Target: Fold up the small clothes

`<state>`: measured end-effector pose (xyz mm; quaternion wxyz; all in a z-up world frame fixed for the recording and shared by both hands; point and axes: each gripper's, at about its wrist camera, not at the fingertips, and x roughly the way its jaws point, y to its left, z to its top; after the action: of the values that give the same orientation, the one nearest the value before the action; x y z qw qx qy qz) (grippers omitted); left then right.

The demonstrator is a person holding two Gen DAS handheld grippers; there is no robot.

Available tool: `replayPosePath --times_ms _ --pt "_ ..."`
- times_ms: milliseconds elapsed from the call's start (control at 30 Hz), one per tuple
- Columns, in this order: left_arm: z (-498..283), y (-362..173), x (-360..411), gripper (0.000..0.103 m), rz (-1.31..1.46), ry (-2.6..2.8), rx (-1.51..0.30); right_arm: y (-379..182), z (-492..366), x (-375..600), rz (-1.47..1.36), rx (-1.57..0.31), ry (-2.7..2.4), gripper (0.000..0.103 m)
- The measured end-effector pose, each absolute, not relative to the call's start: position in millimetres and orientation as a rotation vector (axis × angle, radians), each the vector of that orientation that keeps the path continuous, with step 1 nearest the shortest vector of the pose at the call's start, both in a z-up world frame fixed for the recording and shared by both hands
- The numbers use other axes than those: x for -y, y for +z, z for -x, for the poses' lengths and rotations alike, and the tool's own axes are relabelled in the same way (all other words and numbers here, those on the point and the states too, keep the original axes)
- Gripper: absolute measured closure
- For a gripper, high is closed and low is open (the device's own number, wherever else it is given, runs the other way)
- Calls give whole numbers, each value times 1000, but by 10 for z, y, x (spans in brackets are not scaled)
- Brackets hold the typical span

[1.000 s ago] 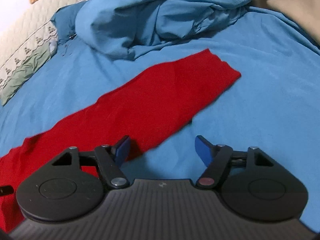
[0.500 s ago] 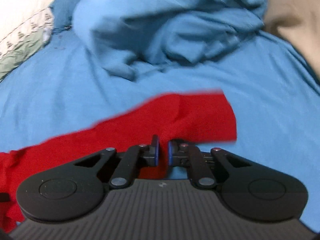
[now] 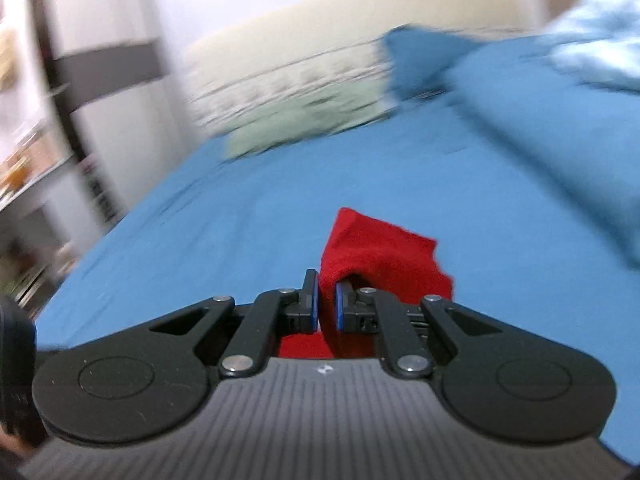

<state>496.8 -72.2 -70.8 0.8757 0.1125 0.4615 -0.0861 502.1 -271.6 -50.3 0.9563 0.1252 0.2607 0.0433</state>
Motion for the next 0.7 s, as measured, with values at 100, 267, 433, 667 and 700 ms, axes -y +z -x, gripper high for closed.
replayPosePath --times_ms 100,267,433,667,700 --pt "-4921 -811 372 0 -232 -126 -988 -976 -5251 2076 -203 -639 199 80" --pt "-4869 -1010 8 0 -136 -133 -1055 -1621 -5301 1528 -100 -784 236 79" --pt "-4921 -1002 37 0 -139 -165 -1056 -1591 -5175 1639 -123 -802 243 44" --pt "-4941 -793 544 0 -159 -331 -1010 -1237 -4769 2253 -50 -796 28 16" --pt "-4956 -799 650 0 -164 -372 -1016 -1238 -4718 2333 -54 -793 7 16"
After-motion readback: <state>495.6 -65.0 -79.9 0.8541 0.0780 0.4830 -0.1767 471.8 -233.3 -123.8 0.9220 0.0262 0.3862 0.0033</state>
